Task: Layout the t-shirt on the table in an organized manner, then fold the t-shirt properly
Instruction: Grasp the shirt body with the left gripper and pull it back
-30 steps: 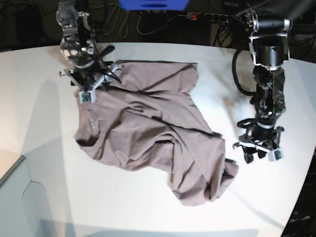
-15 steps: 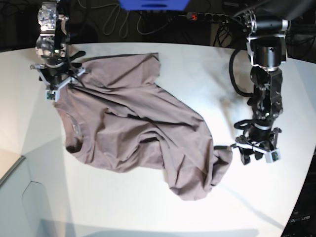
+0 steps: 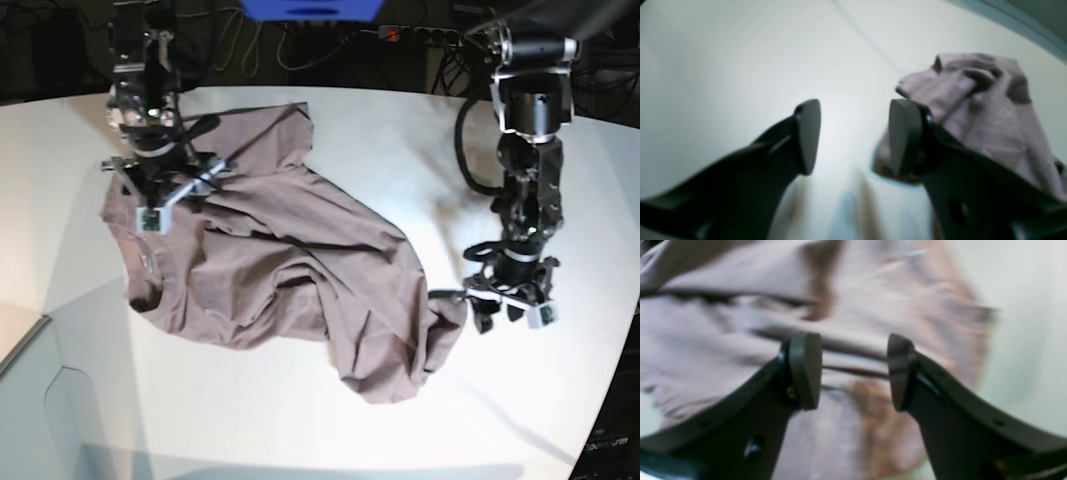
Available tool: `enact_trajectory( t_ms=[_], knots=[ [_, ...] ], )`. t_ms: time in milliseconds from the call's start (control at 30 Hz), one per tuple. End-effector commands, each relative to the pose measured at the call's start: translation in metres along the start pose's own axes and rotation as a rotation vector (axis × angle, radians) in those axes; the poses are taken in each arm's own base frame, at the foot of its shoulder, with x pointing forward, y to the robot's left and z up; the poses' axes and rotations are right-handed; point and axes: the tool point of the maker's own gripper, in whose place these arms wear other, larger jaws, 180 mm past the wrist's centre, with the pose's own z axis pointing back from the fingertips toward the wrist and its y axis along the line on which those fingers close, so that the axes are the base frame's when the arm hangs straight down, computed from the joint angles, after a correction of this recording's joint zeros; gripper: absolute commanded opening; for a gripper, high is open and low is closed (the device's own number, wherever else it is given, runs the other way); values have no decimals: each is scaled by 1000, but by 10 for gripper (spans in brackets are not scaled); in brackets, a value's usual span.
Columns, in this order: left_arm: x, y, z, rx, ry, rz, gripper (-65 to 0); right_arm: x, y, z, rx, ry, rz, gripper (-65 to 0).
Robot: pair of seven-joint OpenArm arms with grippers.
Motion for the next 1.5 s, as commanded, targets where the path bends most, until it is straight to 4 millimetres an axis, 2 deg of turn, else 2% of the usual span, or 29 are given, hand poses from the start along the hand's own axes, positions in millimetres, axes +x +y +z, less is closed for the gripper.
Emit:
enact_trajectory(
  t_ms=[0, 167, 333, 433, 533, 667, 1233, 1267, 1367, 1467],
  knots=[
    [28, -13, -5, -32, -79, 3, -288, 9, 8, 0, 20, -33, 13, -331],
    [26, -52, -8, -96, -83, 25, -260, -16, 32, -8, 77, 34, 44, -331],
    [38, -109, -18, -207, -101, 0, -238, -28, 34, -10, 80, 65, 47, -331],
    [44, -128, -22, -231, -111, 9, -238, -31, 33, -9, 80, 72, 49, -331],
    [32, -129, -33, -218, -67, 24, -239, -34, 32, -9, 78, 79, 52, -331],
    [17, -116, -44, -181, -7, 40, -239, -43, 30, -6, 75, 99, 52, -331],
    [13, -115, -48, -177, 13, 33, -252, -48, 25, -5, 67, 106, 61, -331],
    [13, -115, -48, -177, 13, 33, -275, -48, 24, -5, 67, 106, 68, -331],
    [10, -114, -48, -174, 19, 36, -396, -48, 21, -5, 62, 108, 70, -331],
    [-5, -109, -48, -160, 59, 44, -514, -48, 20, -5, 60, 108, 71, -331]
  ],
)
